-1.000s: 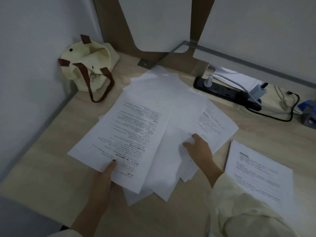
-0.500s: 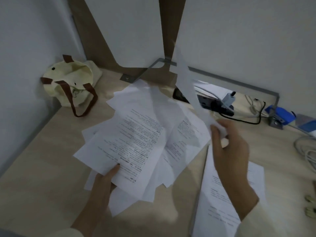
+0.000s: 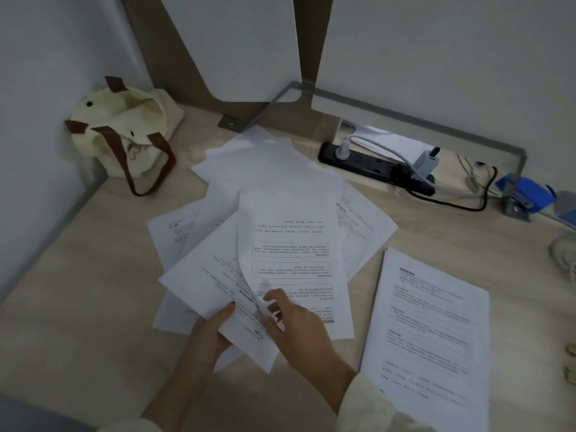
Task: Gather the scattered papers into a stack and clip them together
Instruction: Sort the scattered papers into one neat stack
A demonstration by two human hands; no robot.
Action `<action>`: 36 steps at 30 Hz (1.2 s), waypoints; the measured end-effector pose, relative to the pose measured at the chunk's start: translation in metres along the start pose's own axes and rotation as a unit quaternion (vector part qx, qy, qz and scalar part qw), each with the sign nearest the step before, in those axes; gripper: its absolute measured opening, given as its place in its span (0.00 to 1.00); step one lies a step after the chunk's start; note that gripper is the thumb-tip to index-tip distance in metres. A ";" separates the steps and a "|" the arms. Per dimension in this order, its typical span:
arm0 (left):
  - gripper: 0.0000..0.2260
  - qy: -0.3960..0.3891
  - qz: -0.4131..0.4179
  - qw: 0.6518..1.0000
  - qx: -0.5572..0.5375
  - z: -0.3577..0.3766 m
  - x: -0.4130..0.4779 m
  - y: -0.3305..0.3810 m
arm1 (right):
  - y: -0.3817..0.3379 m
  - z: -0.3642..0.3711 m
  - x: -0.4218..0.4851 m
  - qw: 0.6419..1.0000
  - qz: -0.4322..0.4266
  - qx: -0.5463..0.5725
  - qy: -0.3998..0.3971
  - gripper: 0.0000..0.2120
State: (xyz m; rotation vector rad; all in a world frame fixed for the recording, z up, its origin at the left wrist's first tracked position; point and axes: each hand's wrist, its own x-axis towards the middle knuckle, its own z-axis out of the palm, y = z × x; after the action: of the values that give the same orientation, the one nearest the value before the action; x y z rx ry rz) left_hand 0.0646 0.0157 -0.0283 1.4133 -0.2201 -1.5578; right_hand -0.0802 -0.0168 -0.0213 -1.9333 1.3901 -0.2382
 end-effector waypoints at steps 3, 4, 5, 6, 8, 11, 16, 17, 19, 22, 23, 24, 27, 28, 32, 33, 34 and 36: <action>0.09 0.002 -0.012 1.000 -0.020 0.000 0.000 0.004 | 0.004 0.002 -0.001 0.993 -0.074 -0.085 0.038 0.08; 0.09 0.011 -0.013 1.000 -0.010 -0.002 0.001 0.005 | 0.004 0.000 -0.002 0.990 -0.087 -0.100 0.057 0.08; 0.09 0.017 -0.010 1.000 0.011 -0.005 0.002 0.006 | 0.005 -0.003 -0.002 0.986 -0.096 -0.113 0.080 0.07; 0.09 0.018 -0.009 0.999 0.036 -0.008 0.003 0.008 | 0.003 -0.008 -0.004 0.987 -0.089 -0.101 0.085 0.07; 0.08 0.018 -0.004 0.998 0.067 -0.016 0.005 0.013 | 0.000 -0.023 -0.005 0.993 -0.014 -0.032 0.112 0.07; 0.08 0.002 -0.006 0.997 0.072 -0.023 0.006 0.017 | 0.003 -0.038 -0.003 0.980 0.100 0.099 0.142 0.07; 0.18 -0.067 0.000 0.993 0.101 -0.023 0.002 0.014 | -0.015 -0.036 0.013 0.894 0.214 0.389 0.052 0.12; 0.22 -0.090 0.005 0.989 0.118 -0.021 0.000 0.014 | -0.023 -0.033 0.015 0.863 0.223 0.452 0.029 0.12; 0.28 -0.111 0.011 0.982 0.152 -0.016 -0.004 0.011 | -0.038 -0.029 0.020 0.807 0.233 0.543 -0.008 0.11; 0.23 -0.084 0.070 0.972 0.206 -0.013 -0.003 0.007 | -0.054 -0.020 0.026 0.721 0.240 0.648 -0.055 0.07; 0.21 -0.068 0.089 0.971 0.211 -0.013 -0.002 0.007 | -0.057 -0.019 0.027 0.703 0.234 0.668 -0.065 0.07; 0.20 -0.060 0.104 0.969 0.218 -0.012 0.000 0.006 | -0.058 -0.021 0.029 0.700 0.225 0.674 -0.070 0.07; 0.17 -0.057 0.135 0.962 0.230 -0.014 0.001 0.009 | -0.055 -0.031 0.033 0.746 0.188 0.629 -0.109 0.09; 0.17 -0.049 0.136 0.963 0.229 -0.015 0.002 0.010 | -0.053 -0.035 0.035 0.770 0.179 0.600 -0.121 0.10; 0.18 -0.035 0.143 0.962 0.229 -0.016 0.009 0.017 | -0.048 -0.043 0.037 0.808 0.187 0.539 -0.145 0.14; 0.20 -0.038 0.154 0.960 0.232 -0.014 0.012 0.017 | -0.049 -0.041 0.038 0.804 0.196 0.541 -0.149 0.14; 0.20 -0.039 0.165 0.956 0.241 -0.011 0.014 0.017 | -0.050 -0.038 0.038 0.801 0.203 0.543 -0.150 0.15; 0.18 -0.026 0.175 0.948 0.266 -0.005 0.019 0.014 | -0.050 -0.033 0.040 0.803 0.212 0.541 -0.133 0.14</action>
State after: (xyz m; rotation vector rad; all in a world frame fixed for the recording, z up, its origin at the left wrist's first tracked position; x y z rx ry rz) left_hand 0.0788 -0.0029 -0.0323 1.6278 -0.9299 -1.2869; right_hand -0.0450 -0.0592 0.0244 -0.6523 1.0635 -0.4070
